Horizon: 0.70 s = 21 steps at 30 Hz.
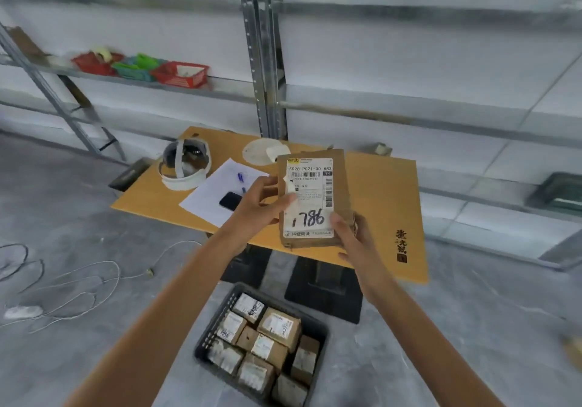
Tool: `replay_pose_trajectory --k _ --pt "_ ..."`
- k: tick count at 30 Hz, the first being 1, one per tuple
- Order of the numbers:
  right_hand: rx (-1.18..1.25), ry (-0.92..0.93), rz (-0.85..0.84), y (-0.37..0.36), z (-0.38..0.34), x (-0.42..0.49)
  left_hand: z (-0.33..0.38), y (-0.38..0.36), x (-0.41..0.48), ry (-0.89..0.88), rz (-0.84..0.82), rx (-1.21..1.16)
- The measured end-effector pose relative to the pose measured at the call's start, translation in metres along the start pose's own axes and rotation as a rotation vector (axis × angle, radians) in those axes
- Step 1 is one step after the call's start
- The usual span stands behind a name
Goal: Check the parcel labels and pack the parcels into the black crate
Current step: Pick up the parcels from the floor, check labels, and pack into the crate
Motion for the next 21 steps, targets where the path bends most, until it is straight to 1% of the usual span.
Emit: replay_pose_trajectory --k 3,5,7,9,13,17,19,21 --pt "0.0 -0.079 0.063 -0.021 0.032 0.0 -0.039 0.017 0.009 0.075 -0.017 0.016" --pt "0.009 -0.166 0.085 -0.03 0.059 -0.002 -0.066 0.019 0.011 0.112 -0.038 0.002" --pt "0.015 -0.208 0.104 -0.036 0.084 -0.006 -0.094 0.017 0.012 0.16 -0.077 0.004" --pt "-0.01 -0.253 0.111 -0.039 0.11 -0.007 -0.127 0.013 0.012 0.218 -0.13 0.022" --pt "-0.067 -0.364 0.128 -0.042 0.175 -0.008 -0.205 0.005 0.001 0.362 -0.159 0.036" --pt "-0.23 -0.477 0.218 -0.051 0.257 -0.017 -0.29 -0.004 -0.025 0.507 -0.216 0.104" --pt "-0.333 -0.551 0.22 -0.061 0.304 -0.024 -0.338 -0.008 -0.044 0.614 -0.241 0.114" --pt "-0.374 -0.641 0.211 -0.073 0.351 -0.032 -0.385 -0.012 -0.064 0.718 -0.248 0.135"
Point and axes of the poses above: each hand's wrist, its own x-axis towards the middle knuckle, its own y-axis out of the back of the hand, z = x × y, the point moved 7 cm from there along x, towards the middle knuckle, and after that the axes turned 4 degrees about -y, right-handed, at the moved point
